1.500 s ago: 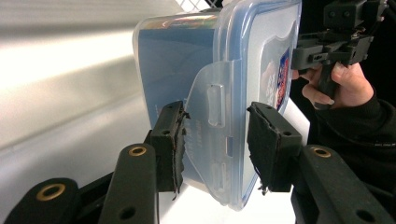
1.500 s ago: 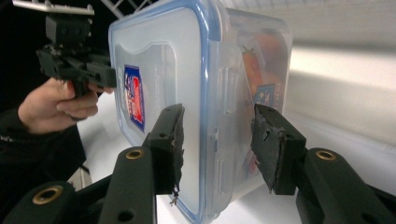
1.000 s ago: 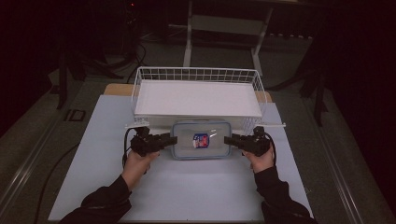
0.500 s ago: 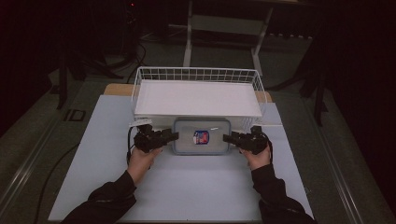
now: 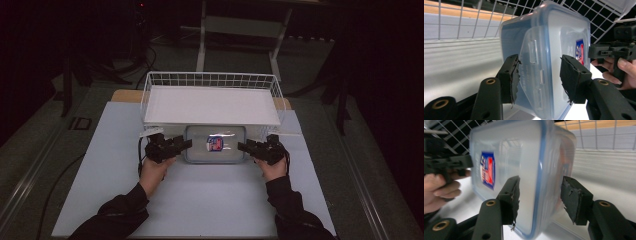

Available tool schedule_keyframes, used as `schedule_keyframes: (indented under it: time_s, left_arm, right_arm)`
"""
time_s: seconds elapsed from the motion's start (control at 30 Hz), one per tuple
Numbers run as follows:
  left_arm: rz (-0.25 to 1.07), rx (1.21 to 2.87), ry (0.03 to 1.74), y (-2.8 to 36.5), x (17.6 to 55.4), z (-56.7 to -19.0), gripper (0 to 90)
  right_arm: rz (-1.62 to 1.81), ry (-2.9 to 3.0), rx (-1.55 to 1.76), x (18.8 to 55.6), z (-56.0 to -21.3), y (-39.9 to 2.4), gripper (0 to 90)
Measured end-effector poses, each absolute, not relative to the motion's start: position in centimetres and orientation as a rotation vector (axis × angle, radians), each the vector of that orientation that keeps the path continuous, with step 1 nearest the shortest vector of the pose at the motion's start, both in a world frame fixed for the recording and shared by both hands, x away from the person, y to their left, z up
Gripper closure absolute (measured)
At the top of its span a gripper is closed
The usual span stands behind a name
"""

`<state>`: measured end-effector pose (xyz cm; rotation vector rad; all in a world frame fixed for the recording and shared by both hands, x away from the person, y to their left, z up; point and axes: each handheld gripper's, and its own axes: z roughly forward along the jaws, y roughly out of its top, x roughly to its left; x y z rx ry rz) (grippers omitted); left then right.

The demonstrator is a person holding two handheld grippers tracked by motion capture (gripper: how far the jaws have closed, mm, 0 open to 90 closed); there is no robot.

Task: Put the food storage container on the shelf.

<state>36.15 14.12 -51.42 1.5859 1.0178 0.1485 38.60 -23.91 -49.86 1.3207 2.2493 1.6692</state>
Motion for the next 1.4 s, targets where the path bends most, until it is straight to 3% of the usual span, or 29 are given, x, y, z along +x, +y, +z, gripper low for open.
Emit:
schedule_keyframes:
  time_s: [0.1,0.23,0.47,0.73,1.17,1.33,1.4]
  left_arm:
    - [0.167,1.565,1.058,14.1,36.2,-51.7,44.5]
    - [0.175,1.572,1.069,13.9,36.4,-52.1,48.8]
    - [0.199,1.556,1.091,13.7,36.5,-52.2,45.1]
    - [0.213,1.583,1.008,14.3,34.5,-51.7,30.3]
    - [0.106,1.685,0.851,14.3,30.2,-50.5,17.8]
    - [0.128,1.671,0.833,14.8,28.8,-49.7,12.5]
    - [0.148,1.684,0.833,14.9,28.4,-49.5,3.0]
  right_arm:
    - [1.591,2.262,1.318,38.7,-50.2,-23.1,47.0]
    - [1.624,2.206,1.399,39.0,-50.5,-23.0,42.8]
    - [1.569,2.19,1.399,38.7,-49.8,-22.8,46.5]
    - [1.599,2.134,1.284,37.0,-49.0,-22.9,43.8]
    - [1.585,2.177,1.175,34.0,-48.7,-20.0,45.9]
    - [1.538,2.21,1.157,33.6,-49.5,-18.7,48.3]
    - [1.522,2.221,1.156,33.5,-49.8,-18.2,50.3]
